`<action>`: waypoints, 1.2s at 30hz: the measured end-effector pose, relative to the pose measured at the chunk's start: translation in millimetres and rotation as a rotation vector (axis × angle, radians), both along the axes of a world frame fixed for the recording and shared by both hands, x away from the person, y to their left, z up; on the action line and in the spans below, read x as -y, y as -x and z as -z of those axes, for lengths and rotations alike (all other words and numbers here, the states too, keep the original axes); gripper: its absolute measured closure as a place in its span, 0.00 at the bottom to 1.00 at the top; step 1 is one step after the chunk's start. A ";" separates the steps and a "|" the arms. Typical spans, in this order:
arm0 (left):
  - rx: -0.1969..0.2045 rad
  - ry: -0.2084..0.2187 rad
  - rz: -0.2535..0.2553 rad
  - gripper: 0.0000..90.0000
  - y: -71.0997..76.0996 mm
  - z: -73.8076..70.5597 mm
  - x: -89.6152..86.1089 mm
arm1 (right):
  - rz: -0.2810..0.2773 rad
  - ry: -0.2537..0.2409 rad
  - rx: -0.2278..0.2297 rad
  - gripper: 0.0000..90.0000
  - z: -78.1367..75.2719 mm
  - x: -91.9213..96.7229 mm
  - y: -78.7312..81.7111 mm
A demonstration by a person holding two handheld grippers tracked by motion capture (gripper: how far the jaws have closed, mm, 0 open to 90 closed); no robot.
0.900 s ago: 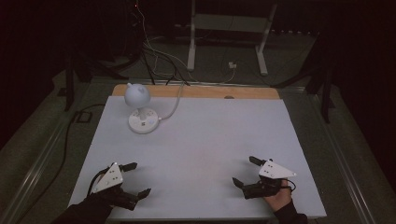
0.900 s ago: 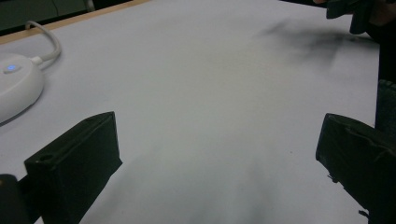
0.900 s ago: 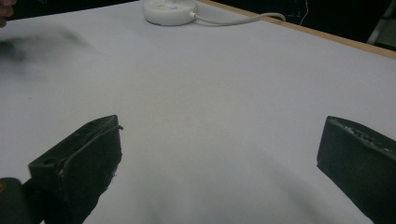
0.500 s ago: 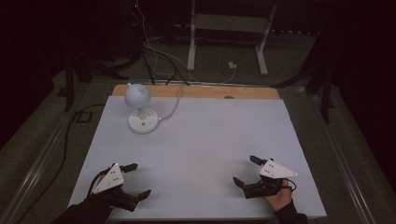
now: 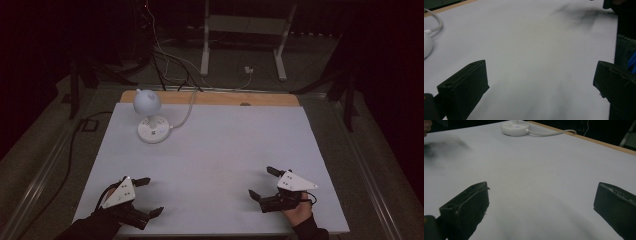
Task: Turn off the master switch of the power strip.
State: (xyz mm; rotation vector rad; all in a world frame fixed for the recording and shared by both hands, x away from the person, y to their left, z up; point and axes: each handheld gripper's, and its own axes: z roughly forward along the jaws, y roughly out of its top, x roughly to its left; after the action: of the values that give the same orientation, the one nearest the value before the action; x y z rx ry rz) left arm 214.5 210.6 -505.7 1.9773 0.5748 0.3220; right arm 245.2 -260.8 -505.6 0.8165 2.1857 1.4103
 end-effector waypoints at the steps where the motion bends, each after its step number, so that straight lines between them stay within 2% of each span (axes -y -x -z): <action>1: 0.000 -0.003 0.004 0.00 0.0 -0.4 0.2 | 0.000 0.000 0.000 0.00 0.0 0.0 0.0; 7: -0.011 0.012 0.019 0.00 -0.1 -6.8 0.7 | -0.003 -0.003 0.000 0.00 -1.1 -0.8 0.9; 16: -0.022 0.007 0.059 0.00 0.1 -20.3 5.3 | -0.003 -0.001 0.001 0.00 -1.7 -2.1 0.8; 26: -0.023 0.002 0.068 0.00 -3.1 -26.7 9.3 | -0.002 -0.010 0.000 0.00 -2.5 -1.9 1.7; 36: -0.008 0.024 0.059 0.00 -10.7 -38.9 13.7 | -0.002 -0.017 -0.004 0.00 -2.8 -2.1 1.9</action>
State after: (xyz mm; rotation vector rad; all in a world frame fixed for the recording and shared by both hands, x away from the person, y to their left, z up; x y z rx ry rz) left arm 225.2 196.9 -466.8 1.9696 0.5219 0.2699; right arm 243.3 -258.7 -502.8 0.8242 2.1812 1.4310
